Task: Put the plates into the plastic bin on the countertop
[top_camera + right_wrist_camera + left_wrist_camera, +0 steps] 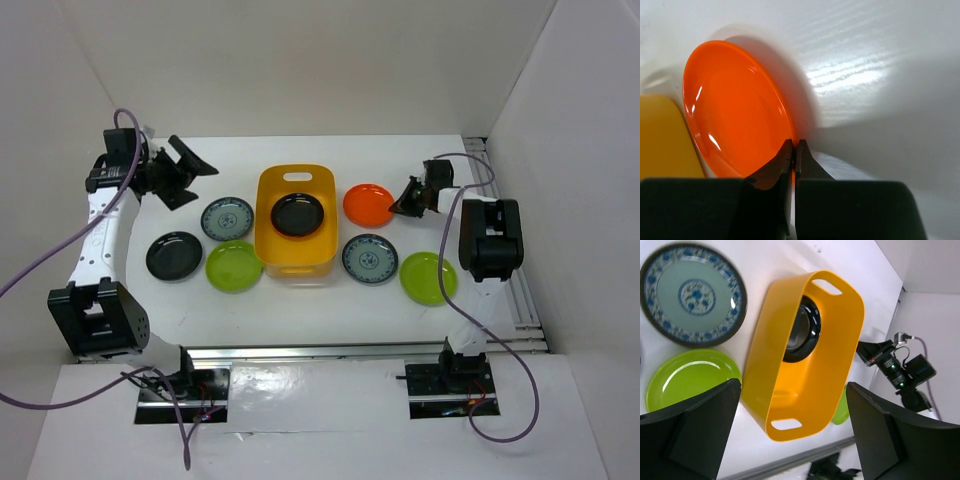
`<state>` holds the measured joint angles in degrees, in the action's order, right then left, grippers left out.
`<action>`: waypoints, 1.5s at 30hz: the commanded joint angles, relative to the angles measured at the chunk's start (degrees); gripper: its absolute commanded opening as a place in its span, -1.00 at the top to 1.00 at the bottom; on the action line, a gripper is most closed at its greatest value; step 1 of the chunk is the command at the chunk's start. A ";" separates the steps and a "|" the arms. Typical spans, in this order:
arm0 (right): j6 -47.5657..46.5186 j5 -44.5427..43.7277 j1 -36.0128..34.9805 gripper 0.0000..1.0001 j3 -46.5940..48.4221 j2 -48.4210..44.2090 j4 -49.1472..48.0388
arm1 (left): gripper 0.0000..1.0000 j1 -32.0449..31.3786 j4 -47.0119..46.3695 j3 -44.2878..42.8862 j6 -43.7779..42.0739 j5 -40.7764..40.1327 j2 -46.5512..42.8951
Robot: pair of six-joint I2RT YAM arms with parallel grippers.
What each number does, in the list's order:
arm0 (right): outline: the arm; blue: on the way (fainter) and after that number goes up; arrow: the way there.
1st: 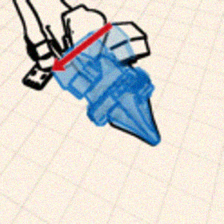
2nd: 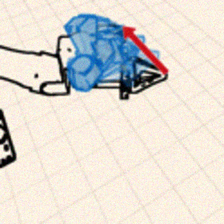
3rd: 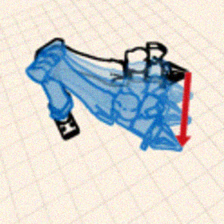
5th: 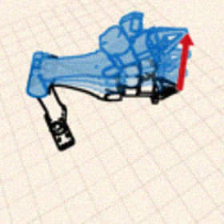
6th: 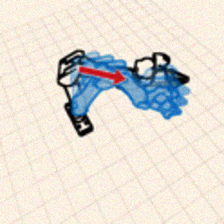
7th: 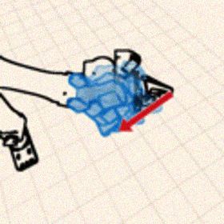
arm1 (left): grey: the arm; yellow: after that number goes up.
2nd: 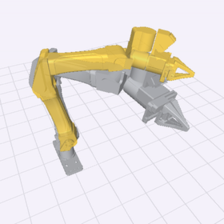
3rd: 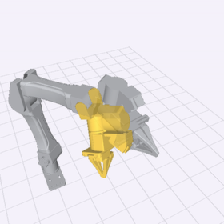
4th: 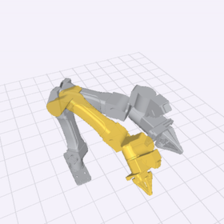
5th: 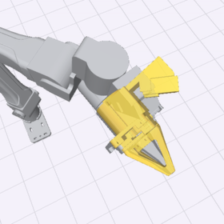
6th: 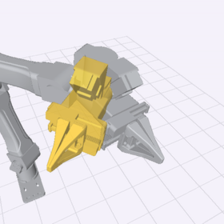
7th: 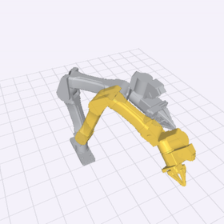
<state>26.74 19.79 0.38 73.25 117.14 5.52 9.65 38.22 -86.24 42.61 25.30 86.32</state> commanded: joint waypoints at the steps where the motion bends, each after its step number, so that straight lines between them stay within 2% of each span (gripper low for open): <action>1: 1.64 -4.05 0.14 1.00 3.46 3.18 4.22 | -1.00 3.35 -3.93 4.49 4.50 5.45 -2.74; 5: 4.37 -10.55 0.14 1.00 7.77 -0.85 6.26 | -1.00 4.76 -3.94 6.52 4.50 3.89 -3.44; 9: 6.91 -16.70 -0.99 1.00 11.20 -9.71 3.89 | -1.00 4.76 -1.05 6.52 2.40 -4.01 -3.97; 12: 5.52 -14.87 -2.31 1.00 15.85 -12.28 1.25 | -1.00 4.76 -0.51 6.52 1.34 -6.65 -3.97; 17: -0.36 -16.09 -9.86 1.00 28.50 -12.29 8.97 | -1.00 4.76 -0.51 6.52 -0.42 -12.63 -1.52; 21: -4.06 -17.15 -16.63 1.00 32.46 -10.98 13.45 | -1.00 4.76 -1.83 5.82 -1.83 -16.68 0.94; 24: -5.47 -19.00 -21.73 1.00 31.96 -10.18 15.84 | -1.00 4.76 -3.41 3.45 -4.02 -17.48 4.98; 30: -6.00 -22.08 -29.73 1.00 23.09 -11.32 13.38 | -0.95 4.76 -4.91 -1.63 -5.78 -17.48 13.16; 35: -7.05 -23.22 -31.41 1.00 22.37 -9.14 14.16 | -0.95 4.76 -4.91 -3.85 -6.92 -17.48 19.57; 45: -8.20 -26.12 -32.99 1.00 29.22 -0.35 18.39 | -1.00 4.76 -6.66 -3.94 -8.07 -14.31 26.26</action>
<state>19.53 -4.38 -31.75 98.32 114.96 22.92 14.39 32.97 -89.36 35.99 9.50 112.03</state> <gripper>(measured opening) 0.024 0.997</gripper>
